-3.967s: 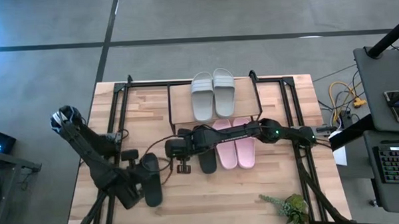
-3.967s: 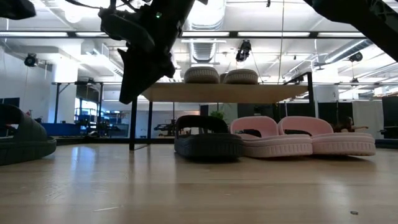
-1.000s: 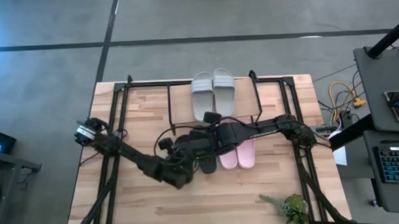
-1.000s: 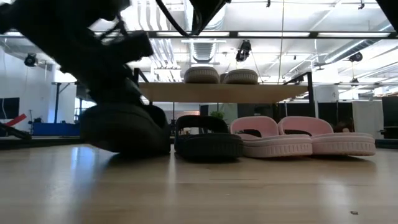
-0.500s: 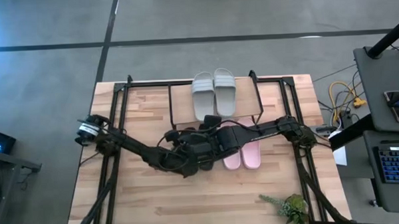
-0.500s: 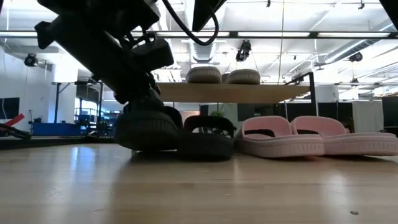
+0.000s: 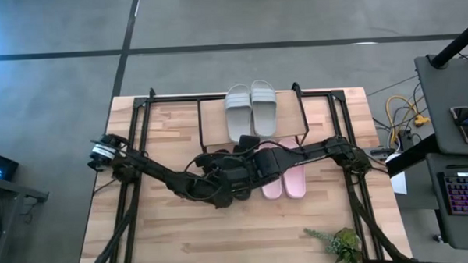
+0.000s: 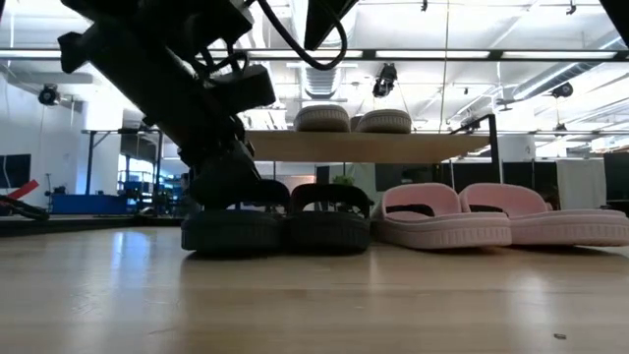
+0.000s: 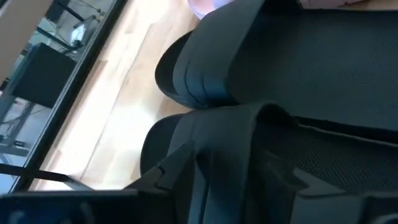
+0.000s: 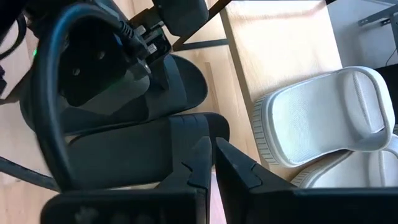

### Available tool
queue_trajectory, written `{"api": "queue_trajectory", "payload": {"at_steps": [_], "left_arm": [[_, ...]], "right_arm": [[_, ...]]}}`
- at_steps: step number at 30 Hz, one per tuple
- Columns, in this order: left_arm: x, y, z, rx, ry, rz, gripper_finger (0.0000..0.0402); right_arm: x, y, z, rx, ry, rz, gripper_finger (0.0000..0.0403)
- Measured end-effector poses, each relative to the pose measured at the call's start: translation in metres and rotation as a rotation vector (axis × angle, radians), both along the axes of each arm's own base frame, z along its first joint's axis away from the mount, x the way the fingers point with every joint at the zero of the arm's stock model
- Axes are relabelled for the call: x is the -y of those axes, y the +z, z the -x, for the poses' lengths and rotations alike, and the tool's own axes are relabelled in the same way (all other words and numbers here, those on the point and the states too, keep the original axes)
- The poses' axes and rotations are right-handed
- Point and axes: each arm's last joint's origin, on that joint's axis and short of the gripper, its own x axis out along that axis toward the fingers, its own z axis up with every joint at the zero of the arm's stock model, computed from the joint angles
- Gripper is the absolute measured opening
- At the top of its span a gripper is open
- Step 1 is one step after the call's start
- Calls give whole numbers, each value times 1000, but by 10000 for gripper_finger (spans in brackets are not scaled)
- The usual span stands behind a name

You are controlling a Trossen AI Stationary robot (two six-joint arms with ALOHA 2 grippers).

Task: Pick and place slides into the shelf
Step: Put the black slide under the shelf, then adjust the slides under the shelf

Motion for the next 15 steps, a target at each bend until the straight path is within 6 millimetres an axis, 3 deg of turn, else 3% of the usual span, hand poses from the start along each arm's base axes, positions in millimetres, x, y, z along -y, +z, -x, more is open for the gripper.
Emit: {"api": "queue_trajectory", "payload": {"at_steps": [7, 15], "left_arm": [[1, 20, 6, 4, -71, 119, 161], [17, 61, 35, -16, -251, 486, 164]], "right_arm": [[-1, 0, 1, 0, -19, -7, 13], [0, -1, 4, -18, -33, -6, 13]]}}
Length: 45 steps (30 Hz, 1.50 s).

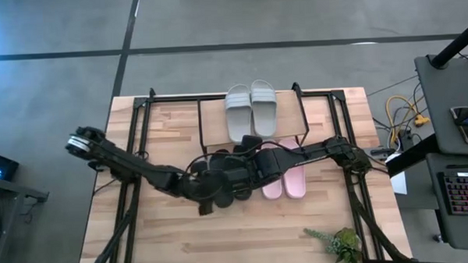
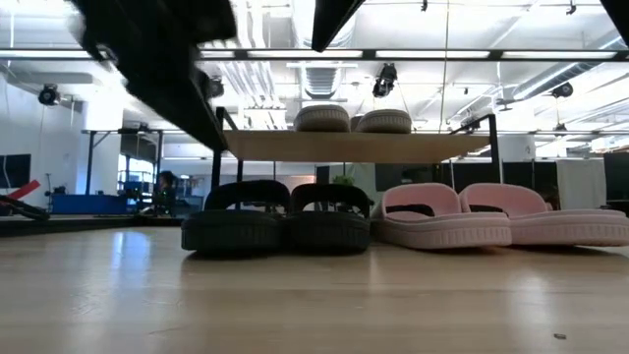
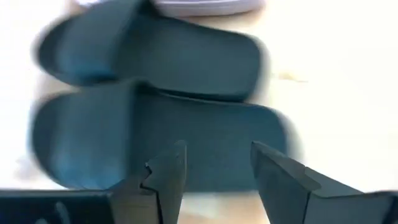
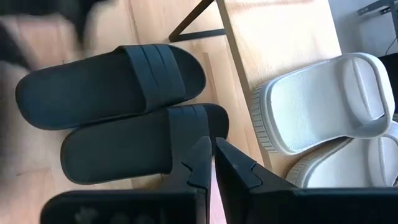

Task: Pick and place slides into the shelf
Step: Adjust the slides under the shelf

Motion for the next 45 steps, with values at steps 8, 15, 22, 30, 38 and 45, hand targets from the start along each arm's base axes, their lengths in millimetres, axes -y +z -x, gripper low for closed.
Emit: {"api": "queue_trajectory", "payload": {"at_steps": [8, 15, 22, 30, 38, 45], "left_arm": [[41, 1, 30, 8, -69, 203, 103], [66, -6, 22, 88, -32, 309, 7], [84, -15, 24, 185, 58, 112, 2], [97, -21, 33, 259, 78, -34, 0], [109, -35, 28, 292, 49, -76, 0], [127, -47, 15, 265, -31, -126, 0]], "right_arm": [[1, 1, 0, 5, -3, 21, 13], [-7, -1, 3, -31, 43, -46, 13], [-38, 8, 23, 14, -24, -94, 13], [-75, 45, 66, 379, -339, -228, 13], [-135, 59, 115, 635, -455, -395, 13], [-178, 46, 149, 673, -514, -523, 13]]}}
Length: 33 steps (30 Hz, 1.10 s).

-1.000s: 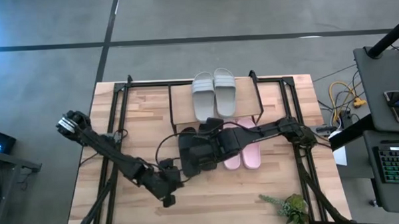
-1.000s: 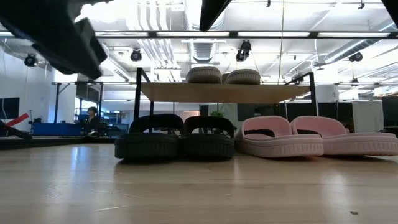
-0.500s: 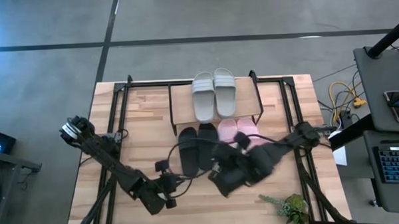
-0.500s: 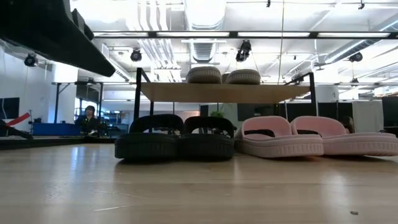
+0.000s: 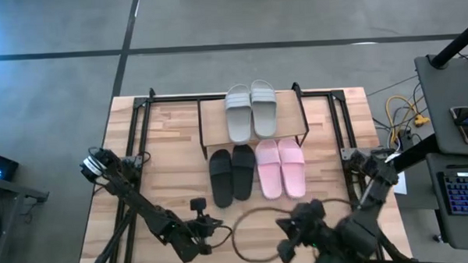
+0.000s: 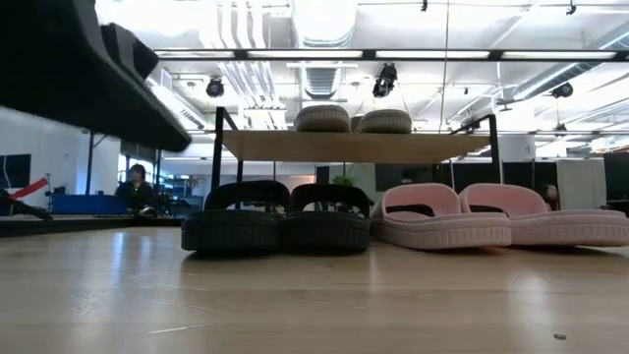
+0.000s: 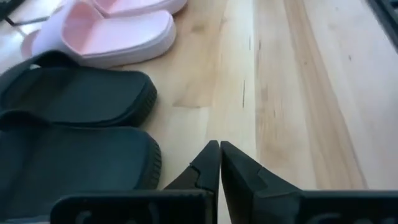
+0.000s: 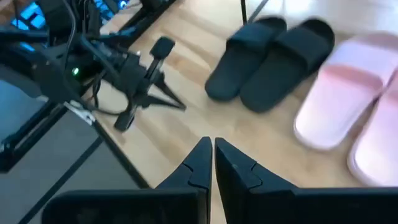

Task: Pick and place slides into the shelf
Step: Adjust the slides under the shelf

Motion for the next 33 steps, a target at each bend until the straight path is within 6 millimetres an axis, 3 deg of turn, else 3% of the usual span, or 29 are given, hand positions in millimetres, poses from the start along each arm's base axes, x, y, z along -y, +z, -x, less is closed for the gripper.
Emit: {"api": "queue_trajectory", "payload": {"at_steps": [6, 11, 20, 33], "left_arm": [[-3, -21, -12, -62, 31, -43, 0], [-17, -29, -22, -88, 106, -28, 0], [-59, -36, -38, -207, 211, -77, 0], [-118, -39, -56, -336, 295, -220, 0]], "right_arm": [[-25, -22, 26, -35, 7, -33, 13], [-36, -35, 39, -27, -33, -68, 13], [-39, -50, 42, -71, -47, -55, 13], [-39, -53, 42, -79, -46, -43, 13]]}}
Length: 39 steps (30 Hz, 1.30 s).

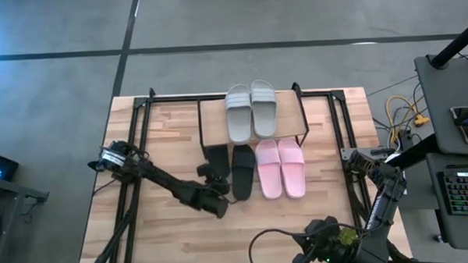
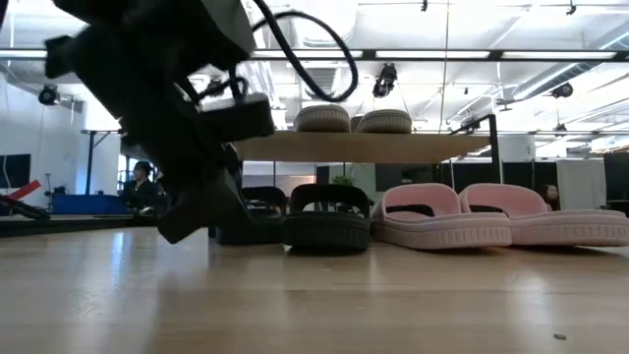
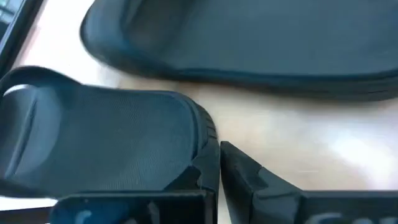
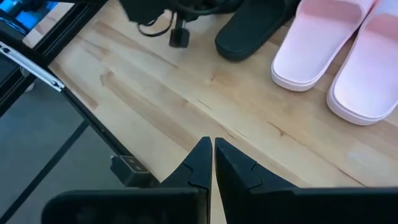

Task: Pick and place slides into the shelf
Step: Adjust the slides under the shelf

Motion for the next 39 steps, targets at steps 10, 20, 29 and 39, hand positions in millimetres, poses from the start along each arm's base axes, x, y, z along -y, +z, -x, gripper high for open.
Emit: {"api": "queue_trajectory", "payload": {"at_steps": [10, 20, 29, 39], "left_arm": [[20, 39, 3, 105, -56, 53, 0], [72, 52, -10, 289, -380, 396, 0], [68, 35, -28, 260, -336, 355, 0], [41, 14, -53, 253, -211, 276, 0]], "right_arm": [[-1, 0, 2, -15, 36, 25, 13], [-2, -2, 3, -48, 79, 54, 13], [-4, -2, 5, -51, 93, 59, 13], [-8, -6, 13, -64, 92, 44, 13]]}}
